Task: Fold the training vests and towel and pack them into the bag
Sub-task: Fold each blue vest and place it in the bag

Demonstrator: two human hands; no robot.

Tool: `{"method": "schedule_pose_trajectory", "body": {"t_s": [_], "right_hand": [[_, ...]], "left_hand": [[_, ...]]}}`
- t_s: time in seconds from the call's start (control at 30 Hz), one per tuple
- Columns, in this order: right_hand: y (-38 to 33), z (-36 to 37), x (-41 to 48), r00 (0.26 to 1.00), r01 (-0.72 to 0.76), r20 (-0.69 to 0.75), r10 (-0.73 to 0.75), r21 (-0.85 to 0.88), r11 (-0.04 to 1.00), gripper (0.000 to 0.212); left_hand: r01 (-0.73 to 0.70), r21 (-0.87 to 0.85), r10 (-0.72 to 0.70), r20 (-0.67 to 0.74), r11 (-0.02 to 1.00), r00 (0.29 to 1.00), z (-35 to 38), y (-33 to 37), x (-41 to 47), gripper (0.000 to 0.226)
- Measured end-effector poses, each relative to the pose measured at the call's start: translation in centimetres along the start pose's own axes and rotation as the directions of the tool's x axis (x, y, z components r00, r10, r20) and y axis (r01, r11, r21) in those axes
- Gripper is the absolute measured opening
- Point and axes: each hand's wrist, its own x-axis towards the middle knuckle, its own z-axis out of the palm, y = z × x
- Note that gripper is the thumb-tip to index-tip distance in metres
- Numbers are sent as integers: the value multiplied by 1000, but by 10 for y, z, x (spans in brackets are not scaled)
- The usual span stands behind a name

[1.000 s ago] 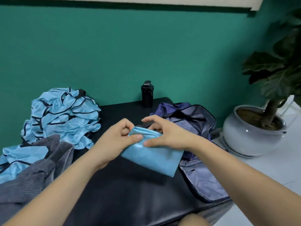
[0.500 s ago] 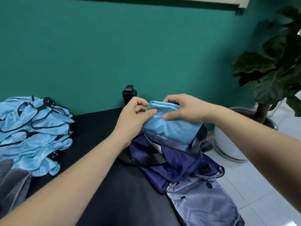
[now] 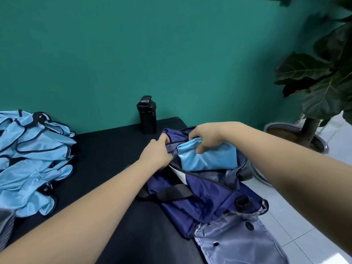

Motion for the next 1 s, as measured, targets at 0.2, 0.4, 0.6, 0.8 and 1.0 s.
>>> {"method": "schedule_pose_trajectory", "body": {"t_s": [0.2, 0.4, 0.6, 0.8, 1.0], "right_hand": [[-18, 16, 32, 997, 38, -60, -40, -35, 999, 33], [-38, 51, 38, 876, 59, -389, -287, -503, 862, 35], [-32, 64, 10, 733, 118, -500, -461, -574, 810, 28], [-29, 84, 18, 970, 33, -229, -81, -208, 978, 60], [-37, 90, 46, 999, -46, -17, 43, -147, 988, 77]], "left_hand": [[-91, -342, -24, -317, 935, 948, -18, -2, -17, 30], [-68, -424, -72, -304, 903, 950, -27, -12, -34, 29], [-70, -441, -69, -292, 895, 954, -31, -13, -40, 32], [-92, -465, -51, -286, 881, 957, -32, -10, -46, 32], [-117, -438, -16, -287, 891, 958, -36, -13, -49, 33]]}}
